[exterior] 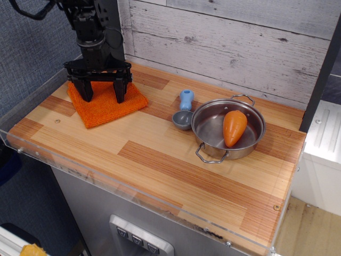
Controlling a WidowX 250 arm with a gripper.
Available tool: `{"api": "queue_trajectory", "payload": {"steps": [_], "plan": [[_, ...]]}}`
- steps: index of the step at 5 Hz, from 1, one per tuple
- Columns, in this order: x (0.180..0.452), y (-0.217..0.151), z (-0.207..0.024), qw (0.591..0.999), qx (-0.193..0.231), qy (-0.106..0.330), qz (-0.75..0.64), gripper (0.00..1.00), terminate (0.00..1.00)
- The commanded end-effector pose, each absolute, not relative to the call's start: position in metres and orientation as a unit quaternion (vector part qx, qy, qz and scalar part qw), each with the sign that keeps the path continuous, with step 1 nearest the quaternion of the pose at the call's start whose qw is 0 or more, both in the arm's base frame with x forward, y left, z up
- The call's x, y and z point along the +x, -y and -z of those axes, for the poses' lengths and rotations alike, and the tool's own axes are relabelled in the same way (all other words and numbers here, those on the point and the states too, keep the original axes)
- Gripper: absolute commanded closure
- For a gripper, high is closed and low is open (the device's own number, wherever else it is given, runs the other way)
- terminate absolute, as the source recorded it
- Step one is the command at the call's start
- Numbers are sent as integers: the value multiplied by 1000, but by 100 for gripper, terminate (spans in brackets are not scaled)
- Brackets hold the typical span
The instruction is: Move the orange cloth below and to the left of the silver pot.
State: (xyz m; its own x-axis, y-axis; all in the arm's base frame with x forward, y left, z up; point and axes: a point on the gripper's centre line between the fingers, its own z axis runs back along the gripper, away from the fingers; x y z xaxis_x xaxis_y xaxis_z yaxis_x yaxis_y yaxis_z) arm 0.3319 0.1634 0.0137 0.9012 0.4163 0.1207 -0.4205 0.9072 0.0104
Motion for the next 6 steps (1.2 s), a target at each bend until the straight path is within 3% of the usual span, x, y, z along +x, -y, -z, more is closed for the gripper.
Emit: {"api": "queue_trajectory", "payload": {"steps": [1, 3, 6], "plan": [[332, -144, -12, 976, 26, 57, -209, 0, 0], [320, -131, -15, 977, 20, 58, -205, 0, 0], [283, -79, -8, 987, 5, 43, -153, 0, 0]]}}
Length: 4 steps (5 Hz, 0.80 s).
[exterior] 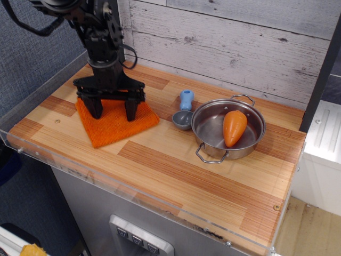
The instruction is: Move the orange cloth below and to the left of the silver pot.
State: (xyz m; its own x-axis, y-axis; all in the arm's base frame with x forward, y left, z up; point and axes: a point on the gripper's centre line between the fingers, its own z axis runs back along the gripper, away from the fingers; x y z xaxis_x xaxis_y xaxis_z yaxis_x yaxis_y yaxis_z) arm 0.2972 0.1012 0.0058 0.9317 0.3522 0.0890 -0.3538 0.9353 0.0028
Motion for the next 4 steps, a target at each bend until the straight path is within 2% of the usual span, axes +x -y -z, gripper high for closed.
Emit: {"api": "queue_trajectory", "payload": {"steps": [1, 4], "plan": [[273, -51, -7, 992, -1, 41, -116, 0, 0], [241, 16, -12, 999, -10, 41, -21, 0, 0]]}}
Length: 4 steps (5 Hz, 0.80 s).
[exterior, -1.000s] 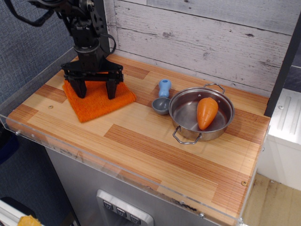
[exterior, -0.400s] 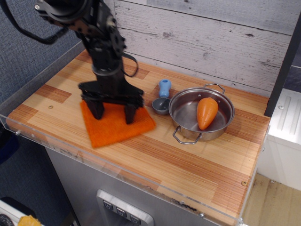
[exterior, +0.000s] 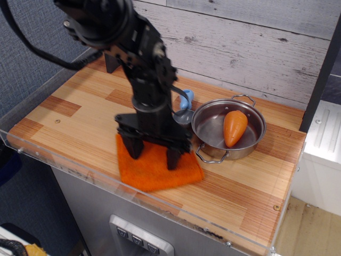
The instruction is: Move the orange cloth below and to the left of the silver pot.
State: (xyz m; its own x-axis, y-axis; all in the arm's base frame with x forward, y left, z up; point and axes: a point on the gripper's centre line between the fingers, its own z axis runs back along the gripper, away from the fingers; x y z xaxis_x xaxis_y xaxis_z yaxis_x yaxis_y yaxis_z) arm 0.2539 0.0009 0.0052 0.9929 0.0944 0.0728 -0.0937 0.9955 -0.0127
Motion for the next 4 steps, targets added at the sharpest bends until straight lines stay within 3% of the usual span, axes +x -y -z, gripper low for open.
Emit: {"api": "queue_trajectory", "payload": {"steps": [1, 4], "plan": [[240, 20, -15, 999, -11, 46, -16, 0, 0], [257, -11, -34, 995, -28, 73, -65, 0, 0]]}}
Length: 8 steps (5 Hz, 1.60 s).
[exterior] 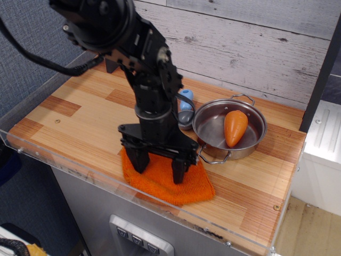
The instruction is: Move the orange cloth below and to the left of the silver pot.
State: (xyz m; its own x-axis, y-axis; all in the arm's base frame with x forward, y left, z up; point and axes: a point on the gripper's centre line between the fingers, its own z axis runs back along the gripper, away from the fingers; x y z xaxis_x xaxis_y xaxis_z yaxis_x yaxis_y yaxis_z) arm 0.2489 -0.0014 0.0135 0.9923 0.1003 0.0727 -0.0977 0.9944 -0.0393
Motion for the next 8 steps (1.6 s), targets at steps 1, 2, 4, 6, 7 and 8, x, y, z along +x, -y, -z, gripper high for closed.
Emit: {"api": "queue_trajectory", "payload": {"steps": [1, 2, 4, 6, 7, 8], "plan": [[263, -13, -46, 992, -34, 89, -81, 0, 0], [268, -12, -59, 990, -43, 100, -88, 0, 0], [269, -10, -104, 983, -71, 140, -99, 0, 0], [269, -10, -104, 983, -71, 140, -99, 0, 0], [269, -10, -104, 983, -71, 140, -99, 0, 0], [269, -10, -104, 983, -71, 140, -99, 0, 0]]}}
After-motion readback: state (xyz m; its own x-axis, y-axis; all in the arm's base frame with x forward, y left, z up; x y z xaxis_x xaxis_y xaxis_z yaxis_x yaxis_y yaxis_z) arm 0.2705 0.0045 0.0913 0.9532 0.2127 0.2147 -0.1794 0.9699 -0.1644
